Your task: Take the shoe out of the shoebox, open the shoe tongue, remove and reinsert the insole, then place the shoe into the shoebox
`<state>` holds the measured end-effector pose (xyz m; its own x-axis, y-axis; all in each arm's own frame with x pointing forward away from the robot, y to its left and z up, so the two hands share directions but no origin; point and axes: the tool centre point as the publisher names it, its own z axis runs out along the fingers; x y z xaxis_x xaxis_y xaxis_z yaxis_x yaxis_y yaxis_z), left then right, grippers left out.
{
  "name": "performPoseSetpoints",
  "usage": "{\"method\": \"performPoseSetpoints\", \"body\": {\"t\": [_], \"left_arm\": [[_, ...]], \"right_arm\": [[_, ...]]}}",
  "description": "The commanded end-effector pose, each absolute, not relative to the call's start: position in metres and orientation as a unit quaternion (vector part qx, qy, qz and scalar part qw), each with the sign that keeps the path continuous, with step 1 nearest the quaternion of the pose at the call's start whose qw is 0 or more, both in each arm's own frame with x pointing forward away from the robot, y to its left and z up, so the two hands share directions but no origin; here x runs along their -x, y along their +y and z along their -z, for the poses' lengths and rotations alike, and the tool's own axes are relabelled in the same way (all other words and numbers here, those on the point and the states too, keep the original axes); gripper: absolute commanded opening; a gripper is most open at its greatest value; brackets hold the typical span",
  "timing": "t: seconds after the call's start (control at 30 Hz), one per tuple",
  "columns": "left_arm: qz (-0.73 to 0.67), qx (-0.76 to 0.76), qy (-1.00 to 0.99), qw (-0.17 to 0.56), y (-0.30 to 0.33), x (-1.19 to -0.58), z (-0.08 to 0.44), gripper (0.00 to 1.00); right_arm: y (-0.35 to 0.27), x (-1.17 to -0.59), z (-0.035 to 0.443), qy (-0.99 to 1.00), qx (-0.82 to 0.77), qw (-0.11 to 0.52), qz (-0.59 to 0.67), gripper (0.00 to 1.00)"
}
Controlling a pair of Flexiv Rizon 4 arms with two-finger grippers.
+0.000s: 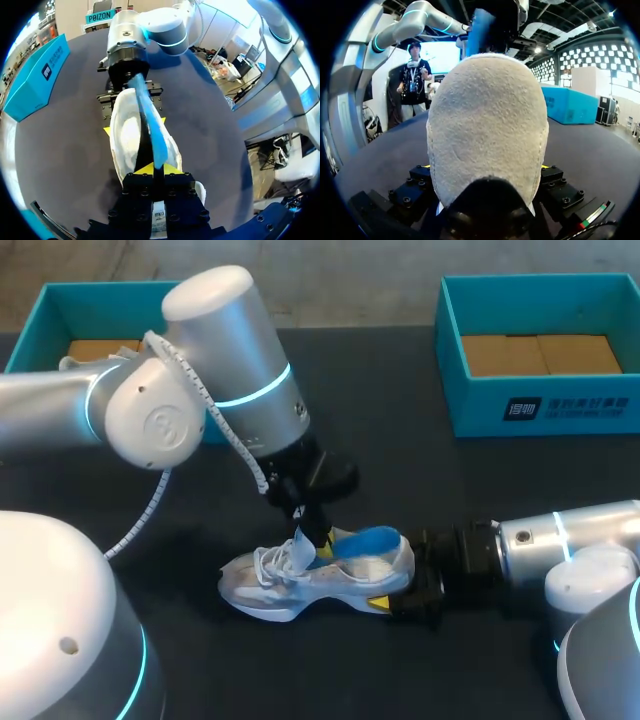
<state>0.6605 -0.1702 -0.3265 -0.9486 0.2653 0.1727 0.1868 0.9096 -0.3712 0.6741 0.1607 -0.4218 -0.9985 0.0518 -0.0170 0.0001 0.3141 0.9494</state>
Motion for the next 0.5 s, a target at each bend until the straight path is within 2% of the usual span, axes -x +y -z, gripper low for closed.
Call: {"method": "performPoseSetpoints", "body": {"t": [0.03,0.07,0.13,0.5], "left_arm": [[-0.172,0.114,-0.973,0.101,-0.17,-0.656,0.324,0.37],[-0.17,0.114,-0.974,0.1,-0.171,-0.656,0.325,0.42],[-0.168,0.113,-0.974,0.097,-0.172,-0.655,0.325,0.43],[-0.171,0.125,-0.975,0.063,-0.176,-0.647,0.314,0.42]], "right_arm": [[0.162,-0.673,0.421,0.811,-0.017,0.023,-0.584,0.0],[0.162,-0.673,0.421,0.811,-0.017,0.023,-0.584,0.0],[0.162,-0.673,0.421,0.811,-0.017,0.023,-0.584,0.0],[0.162,-0.673,0.421,0.811,-0.017,0.023,-0.584,0.0]]}}
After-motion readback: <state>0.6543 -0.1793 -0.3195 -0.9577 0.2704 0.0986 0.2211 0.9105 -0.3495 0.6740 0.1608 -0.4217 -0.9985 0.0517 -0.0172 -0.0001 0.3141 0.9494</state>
